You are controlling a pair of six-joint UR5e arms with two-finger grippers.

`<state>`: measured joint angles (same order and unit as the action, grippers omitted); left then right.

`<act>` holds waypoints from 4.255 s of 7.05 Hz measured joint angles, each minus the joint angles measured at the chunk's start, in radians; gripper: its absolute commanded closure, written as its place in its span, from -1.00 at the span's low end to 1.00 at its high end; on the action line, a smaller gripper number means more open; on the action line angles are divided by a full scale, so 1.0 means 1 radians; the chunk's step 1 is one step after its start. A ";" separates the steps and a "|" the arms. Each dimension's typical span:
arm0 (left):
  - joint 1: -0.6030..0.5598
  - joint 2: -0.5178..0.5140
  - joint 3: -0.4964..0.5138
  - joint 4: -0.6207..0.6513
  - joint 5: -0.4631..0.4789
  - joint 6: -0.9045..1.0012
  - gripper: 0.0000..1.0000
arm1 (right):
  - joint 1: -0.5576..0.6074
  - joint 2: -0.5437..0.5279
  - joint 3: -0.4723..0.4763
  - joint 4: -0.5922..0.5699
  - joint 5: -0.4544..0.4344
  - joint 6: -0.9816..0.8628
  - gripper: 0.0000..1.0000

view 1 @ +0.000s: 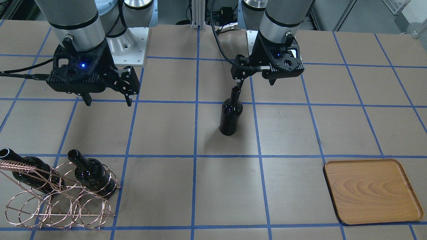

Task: Take wine from basket and place on tray
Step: 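Move the left gripper over the standing bottle while the right arm withdraws, then grasp the bottle neck with the left gripper and lift it, then carry the bottle with the left gripper and lay it on the wooden tray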

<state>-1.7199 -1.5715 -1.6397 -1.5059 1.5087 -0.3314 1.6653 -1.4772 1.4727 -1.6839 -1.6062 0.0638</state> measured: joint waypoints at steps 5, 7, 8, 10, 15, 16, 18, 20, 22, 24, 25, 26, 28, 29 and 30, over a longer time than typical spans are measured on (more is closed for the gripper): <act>-0.047 -0.057 -0.103 0.049 -0.045 0.004 -1.00 | 0.000 -0.007 0.012 0.019 0.000 -0.010 -1.00; -0.050 -0.079 -0.110 0.062 -0.043 0.002 -0.71 | -0.001 -0.008 0.016 0.020 0.002 -0.011 -1.00; -0.051 -0.081 -0.110 0.063 -0.042 0.002 -0.36 | -0.001 -0.008 0.016 0.015 0.003 -0.011 -1.00; -0.053 -0.080 -0.119 0.064 -0.043 0.002 0.23 | -0.001 -0.008 0.017 0.011 0.003 -0.003 -1.00; -0.053 -0.057 -0.121 0.064 -0.043 0.007 1.00 | -0.002 -0.031 0.017 0.036 0.002 0.001 -1.00; -0.050 -0.055 -0.117 0.064 -0.043 0.008 1.00 | -0.002 -0.032 0.017 0.040 0.002 0.001 -1.00; 0.005 -0.051 -0.083 0.063 0.005 0.102 1.00 | -0.001 -0.030 0.021 0.042 0.002 -0.004 -1.00; 0.107 -0.065 -0.031 0.061 0.075 0.265 1.00 | -0.001 -0.030 0.029 0.039 -0.006 -0.010 -1.00; 0.217 -0.108 0.071 0.025 0.086 0.371 1.00 | -0.001 -0.033 0.031 0.040 -0.010 -0.008 -1.00; 0.325 -0.161 0.163 -0.005 0.114 0.461 1.00 | -0.001 -0.035 0.033 0.042 -0.013 -0.003 -1.00; 0.401 -0.192 0.192 -0.005 0.121 0.550 1.00 | -0.001 -0.038 0.033 0.041 -0.014 -0.004 -1.00; 0.469 -0.229 0.232 -0.003 0.122 0.643 1.00 | 0.000 -0.039 0.034 0.041 -0.014 -0.007 -1.00; 0.551 -0.313 0.328 0.004 0.117 0.744 1.00 | 0.000 -0.040 0.034 0.034 -0.024 -0.009 -1.00; 0.591 -0.353 0.360 0.016 0.088 0.761 1.00 | 0.001 -0.040 0.033 0.030 -0.040 -0.009 -1.00; 0.625 -0.386 0.378 0.033 0.056 0.769 1.00 | 0.001 -0.041 0.033 0.027 -0.047 -0.008 -1.00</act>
<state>-1.0947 -1.9579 -1.2617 -1.4728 1.5649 0.4378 1.6659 -1.5178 1.5058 -1.6573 -1.6534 0.0553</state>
